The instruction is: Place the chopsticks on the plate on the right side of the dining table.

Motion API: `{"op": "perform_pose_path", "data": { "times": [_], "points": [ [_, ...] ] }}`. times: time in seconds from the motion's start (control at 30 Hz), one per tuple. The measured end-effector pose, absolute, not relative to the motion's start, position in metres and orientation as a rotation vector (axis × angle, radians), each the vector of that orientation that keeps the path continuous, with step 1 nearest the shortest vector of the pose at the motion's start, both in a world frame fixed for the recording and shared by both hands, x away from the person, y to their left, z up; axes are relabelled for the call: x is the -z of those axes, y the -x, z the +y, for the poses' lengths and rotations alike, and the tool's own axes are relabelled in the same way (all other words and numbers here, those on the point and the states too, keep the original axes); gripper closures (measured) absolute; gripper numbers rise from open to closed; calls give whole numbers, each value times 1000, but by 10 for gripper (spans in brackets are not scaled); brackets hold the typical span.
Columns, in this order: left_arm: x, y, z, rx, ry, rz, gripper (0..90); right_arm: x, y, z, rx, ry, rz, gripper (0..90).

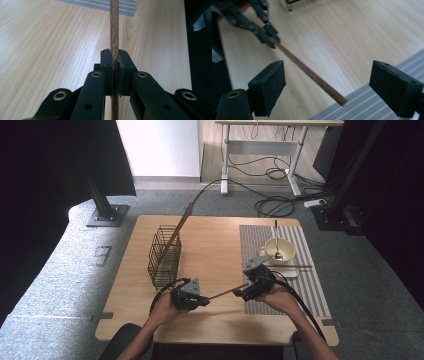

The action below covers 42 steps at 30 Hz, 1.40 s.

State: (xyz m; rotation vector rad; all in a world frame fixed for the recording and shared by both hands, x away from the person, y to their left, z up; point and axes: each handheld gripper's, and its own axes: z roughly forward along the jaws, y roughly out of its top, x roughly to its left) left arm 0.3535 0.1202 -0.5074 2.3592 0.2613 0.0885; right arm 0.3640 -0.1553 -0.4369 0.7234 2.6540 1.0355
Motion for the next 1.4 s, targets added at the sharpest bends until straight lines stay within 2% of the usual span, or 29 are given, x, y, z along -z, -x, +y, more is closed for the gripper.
{"op": "perform_pose_path", "data": {
  "times": [0.17,0.43,0.67,0.83,1.13,1.4],
  "points": [
    [509,-352,117,-65,-2381,240,850,442,-359,-143,-988,-626,2723,147],
    [509,-349,112,-41,-2409,214,849,457,-353,-125,-847,-465,2822,427],
    [508,-346,110,-30,-2410,191,849,463,-349,-114,-710,-375,2872,584],
    [508,-346,110,-28,-2416,175,849,466,-347,-108,-665,-328,2895,663],
    [509,-345,110,-33,-2427,152,844,465,-346,-109,-662,-292,2926,732],
    [509,-349,114,-54,-2367,210,768,459,-342,-112,-731,-226,2987,830]
  ]
}}
